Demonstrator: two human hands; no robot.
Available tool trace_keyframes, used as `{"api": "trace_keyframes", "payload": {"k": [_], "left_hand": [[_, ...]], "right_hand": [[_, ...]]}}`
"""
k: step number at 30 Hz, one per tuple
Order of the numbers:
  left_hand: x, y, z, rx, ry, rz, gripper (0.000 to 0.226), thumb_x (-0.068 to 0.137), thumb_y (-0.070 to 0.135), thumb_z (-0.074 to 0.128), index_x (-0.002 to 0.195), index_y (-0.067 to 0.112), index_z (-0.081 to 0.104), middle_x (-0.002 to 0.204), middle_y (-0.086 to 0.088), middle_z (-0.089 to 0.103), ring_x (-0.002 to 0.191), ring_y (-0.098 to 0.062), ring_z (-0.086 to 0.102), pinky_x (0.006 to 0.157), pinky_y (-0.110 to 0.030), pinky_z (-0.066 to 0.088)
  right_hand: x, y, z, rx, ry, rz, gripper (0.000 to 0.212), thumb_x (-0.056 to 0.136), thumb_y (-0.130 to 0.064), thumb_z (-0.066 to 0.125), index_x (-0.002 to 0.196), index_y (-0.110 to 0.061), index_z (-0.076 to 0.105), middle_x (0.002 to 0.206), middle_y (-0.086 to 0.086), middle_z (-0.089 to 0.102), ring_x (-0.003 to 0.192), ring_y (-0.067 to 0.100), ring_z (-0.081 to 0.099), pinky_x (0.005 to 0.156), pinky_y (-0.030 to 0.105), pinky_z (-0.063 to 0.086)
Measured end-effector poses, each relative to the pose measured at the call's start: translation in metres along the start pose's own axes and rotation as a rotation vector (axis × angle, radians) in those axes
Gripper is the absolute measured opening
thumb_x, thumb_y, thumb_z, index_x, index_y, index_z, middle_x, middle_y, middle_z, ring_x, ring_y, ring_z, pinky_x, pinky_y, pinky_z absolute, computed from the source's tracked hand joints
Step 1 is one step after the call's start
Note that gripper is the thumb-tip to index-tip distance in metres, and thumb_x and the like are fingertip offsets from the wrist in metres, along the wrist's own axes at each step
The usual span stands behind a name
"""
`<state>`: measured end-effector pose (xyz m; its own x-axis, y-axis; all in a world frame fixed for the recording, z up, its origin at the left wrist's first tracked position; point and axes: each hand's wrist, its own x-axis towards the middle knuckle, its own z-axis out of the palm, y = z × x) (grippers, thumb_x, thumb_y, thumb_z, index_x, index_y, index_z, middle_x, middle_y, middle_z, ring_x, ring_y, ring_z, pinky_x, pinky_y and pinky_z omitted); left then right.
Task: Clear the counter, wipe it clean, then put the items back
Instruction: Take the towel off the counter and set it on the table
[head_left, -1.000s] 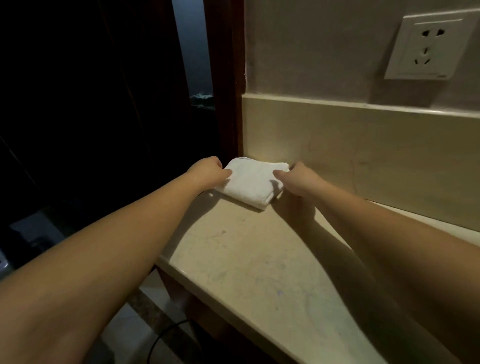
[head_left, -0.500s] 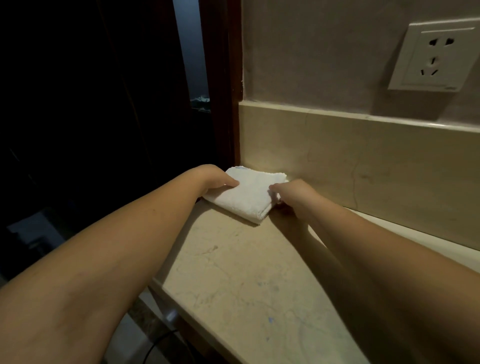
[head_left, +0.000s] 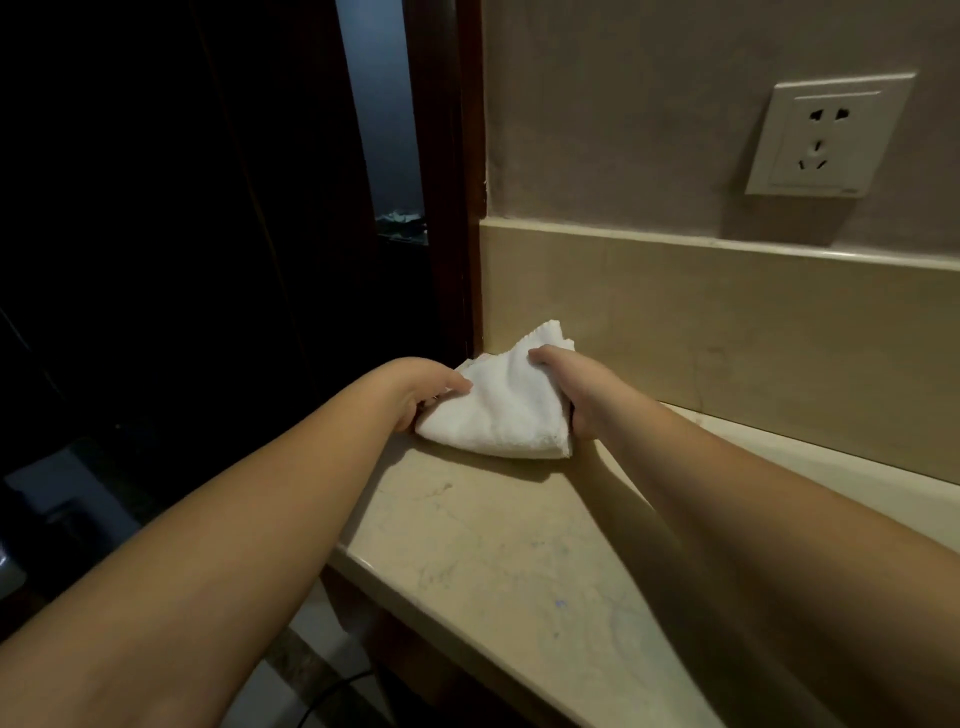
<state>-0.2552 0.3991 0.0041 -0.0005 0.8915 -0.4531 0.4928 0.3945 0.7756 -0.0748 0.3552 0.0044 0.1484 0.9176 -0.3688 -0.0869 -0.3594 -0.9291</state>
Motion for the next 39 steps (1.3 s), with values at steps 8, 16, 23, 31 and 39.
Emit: {"api": "trace_keyframes", "payload": {"k": [8, 16, 23, 31, 39], "left_hand": [[-0.043, -0.036, 0.006, -0.32, -0.185, 0.089, 0.033, 0.089, 0.03, 0.067, 0.115, 0.011, 0.065, 0.107, -0.008, 0.071, 0.099, -0.026, 0.068, 0.091, -0.04, 0.054], [-0.124, -0.075, 0.001, -0.625, -0.435, 0.113, 0.038, 0.09, 0.041, 0.063, 0.109, 0.009, 0.066, 0.097, -0.01, 0.074, 0.091, -0.026, 0.068, 0.085, -0.037, 0.052], [-0.203, -0.116, 0.003, -0.813, -0.625, 0.21, 0.035, 0.084, 0.037, 0.064, 0.112, 0.016, 0.065, 0.105, -0.01, 0.072, 0.089, -0.027, 0.07, 0.08, -0.04, 0.056], [-0.262, -0.159, 0.033, -0.717, -0.713, 0.267, 0.024, 0.093, 0.029, 0.059, 0.105, 0.011, 0.068, 0.104, -0.014, 0.072, 0.092, -0.029, 0.07, 0.086, -0.044, 0.053], [-0.301, -0.187, 0.093, -0.536, -0.752, 0.391, 0.027, 0.095, 0.017, 0.056, 0.12, 0.008, 0.06, 0.102, -0.012, 0.072, 0.088, -0.026, 0.07, 0.072, -0.037, 0.057]], "right_hand": [[-0.069, -0.008, -0.005, -0.007, -0.04, -0.086, 0.045, 0.082, -0.042, 0.064, 0.118, -0.017, 0.055, 0.108, 0.009, 0.069, 0.093, 0.026, 0.07, 0.079, 0.036, 0.057], [-0.166, 0.0, -0.008, 0.016, -0.012, -0.155, 0.039, 0.087, -0.039, 0.06, 0.113, -0.011, 0.058, 0.101, 0.012, 0.07, 0.088, 0.027, 0.071, 0.071, 0.034, 0.056], [-0.258, 0.037, -0.006, 0.115, 0.017, -0.163, 0.03, 0.089, -0.036, 0.058, 0.108, -0.012, 0.058, 0.087, 0.009, 0.07, 0.071, 0.024, 0.072, 0.058, 0.03, 0.055], [-0.346, 0.113, -0.013, 0.145, 0.177, -0.244, 0.022, 0.094, -0.026, 0.052, 0.112, -0.014, 0.056, 0.088, 0.008, 0.068, 0.072, 0.021, 0.069, 0.063, 0.031, 0.056], [-0.41, 0.186, -0.052, -0.009, 0.501, -0.331, 0.016, 0.092, -0.019, 0.053, 0.103, -0.028, 0.06, 0.092, -0.002, 0.07, 0.077, 0.014, 0.068, 0.068, 0.031, 0.051]]}}
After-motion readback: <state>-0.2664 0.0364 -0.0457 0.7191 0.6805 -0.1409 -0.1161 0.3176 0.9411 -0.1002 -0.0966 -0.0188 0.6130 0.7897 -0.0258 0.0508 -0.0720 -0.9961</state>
